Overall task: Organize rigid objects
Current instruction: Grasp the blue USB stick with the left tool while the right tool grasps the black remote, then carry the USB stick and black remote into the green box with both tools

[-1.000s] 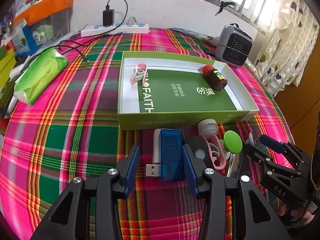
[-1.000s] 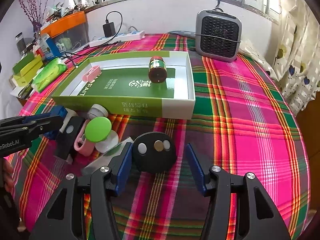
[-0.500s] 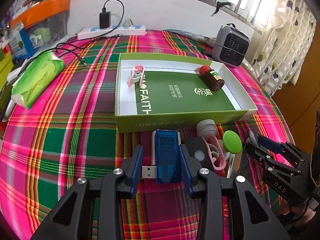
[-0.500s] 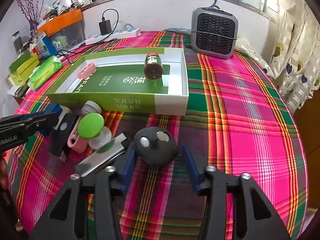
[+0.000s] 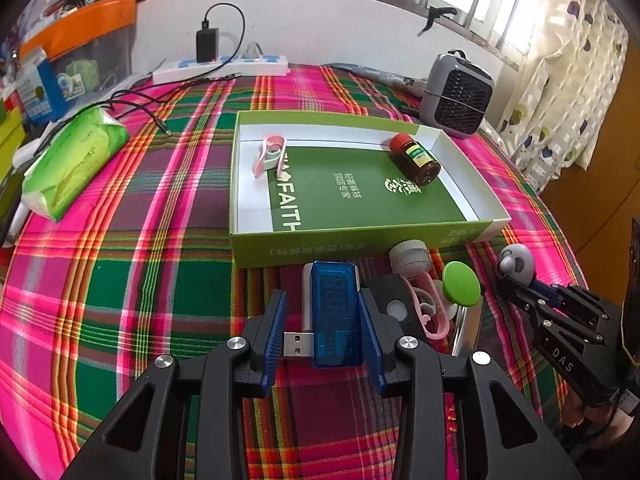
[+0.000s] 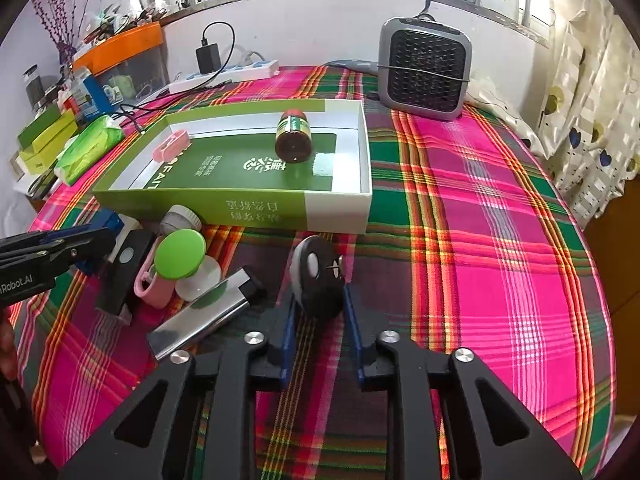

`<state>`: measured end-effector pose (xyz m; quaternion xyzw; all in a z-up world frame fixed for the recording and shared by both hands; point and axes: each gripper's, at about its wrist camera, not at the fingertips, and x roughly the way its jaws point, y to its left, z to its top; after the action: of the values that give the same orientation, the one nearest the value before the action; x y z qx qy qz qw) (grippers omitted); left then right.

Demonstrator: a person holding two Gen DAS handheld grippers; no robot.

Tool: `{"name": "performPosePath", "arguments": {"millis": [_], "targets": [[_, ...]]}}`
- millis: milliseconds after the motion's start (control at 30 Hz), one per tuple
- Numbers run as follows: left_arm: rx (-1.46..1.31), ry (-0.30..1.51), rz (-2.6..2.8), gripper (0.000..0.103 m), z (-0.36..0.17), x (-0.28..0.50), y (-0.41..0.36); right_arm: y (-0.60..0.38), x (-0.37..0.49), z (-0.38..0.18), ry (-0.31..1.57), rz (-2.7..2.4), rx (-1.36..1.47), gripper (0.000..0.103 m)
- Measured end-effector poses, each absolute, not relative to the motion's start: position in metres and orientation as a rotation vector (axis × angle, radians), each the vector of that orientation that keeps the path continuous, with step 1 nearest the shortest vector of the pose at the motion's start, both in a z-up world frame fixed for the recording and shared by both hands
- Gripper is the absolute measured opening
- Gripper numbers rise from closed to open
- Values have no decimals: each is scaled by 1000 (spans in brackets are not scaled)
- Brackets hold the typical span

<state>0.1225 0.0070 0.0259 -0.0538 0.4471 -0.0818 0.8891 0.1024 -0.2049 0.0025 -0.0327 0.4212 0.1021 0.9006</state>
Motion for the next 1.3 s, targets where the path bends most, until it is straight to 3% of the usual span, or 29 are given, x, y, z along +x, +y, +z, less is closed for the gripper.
{"name": "performPosePath", "arguments": {"millis": [100, 1300], "targets": [[-114, 924, -171, 34, 27, 121, 8, -205, 102, 3, 868, 217, -66, 12], [-109, 881, -172, 34, 42, 114, 9, -206, 94, 14, 814, 254, -44, 12]]}}
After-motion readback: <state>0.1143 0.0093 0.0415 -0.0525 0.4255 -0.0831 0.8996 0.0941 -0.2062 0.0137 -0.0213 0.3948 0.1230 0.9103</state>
